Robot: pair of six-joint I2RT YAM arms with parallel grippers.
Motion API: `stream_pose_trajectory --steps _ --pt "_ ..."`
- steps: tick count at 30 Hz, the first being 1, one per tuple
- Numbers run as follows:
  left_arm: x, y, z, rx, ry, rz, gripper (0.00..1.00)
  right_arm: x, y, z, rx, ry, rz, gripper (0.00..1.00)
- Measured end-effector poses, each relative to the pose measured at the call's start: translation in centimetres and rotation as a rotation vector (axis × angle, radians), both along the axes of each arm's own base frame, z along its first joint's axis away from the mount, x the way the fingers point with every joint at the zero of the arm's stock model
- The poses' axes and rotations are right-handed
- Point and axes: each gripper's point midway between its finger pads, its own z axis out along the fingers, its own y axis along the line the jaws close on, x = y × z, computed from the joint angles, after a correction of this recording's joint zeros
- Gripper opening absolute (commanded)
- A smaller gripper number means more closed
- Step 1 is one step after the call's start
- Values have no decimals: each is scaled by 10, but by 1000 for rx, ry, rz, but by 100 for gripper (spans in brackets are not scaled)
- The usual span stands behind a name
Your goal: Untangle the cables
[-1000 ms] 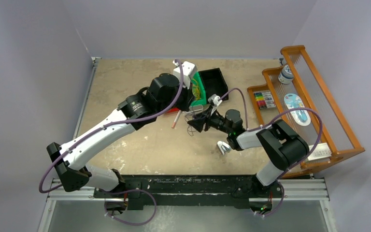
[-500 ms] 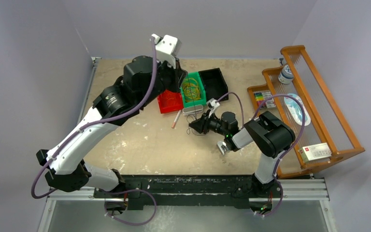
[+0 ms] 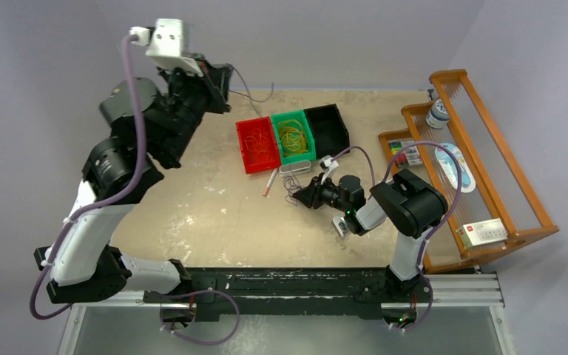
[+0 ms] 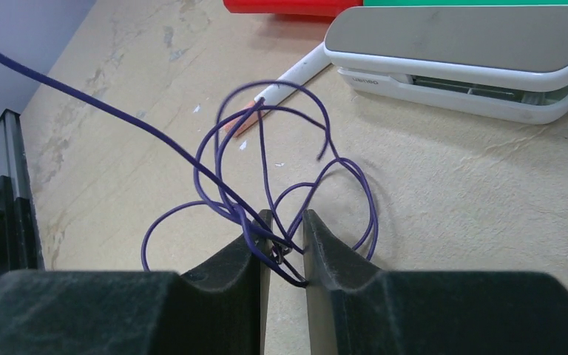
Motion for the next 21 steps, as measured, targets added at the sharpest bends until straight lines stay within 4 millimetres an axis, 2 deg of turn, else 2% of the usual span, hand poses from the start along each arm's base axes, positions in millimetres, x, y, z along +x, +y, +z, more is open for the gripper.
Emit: stream_pose_trajectory --steps 1,7,16,21 --pt "-3 11 10 -21 -22 26 0 0 -1 -1 -2 2 -3 22" --pt "-11 44 40 -64 -79 116 0 1 -5 -6 -16 14 -28 19" --pt "-15 80 57 -32 -108 252 0 -3 -13 -19 -50 52 -62 19" --pt "-22 107 65 -19 -123 333 0 -1 -15 -20 -54 58 -80 26"
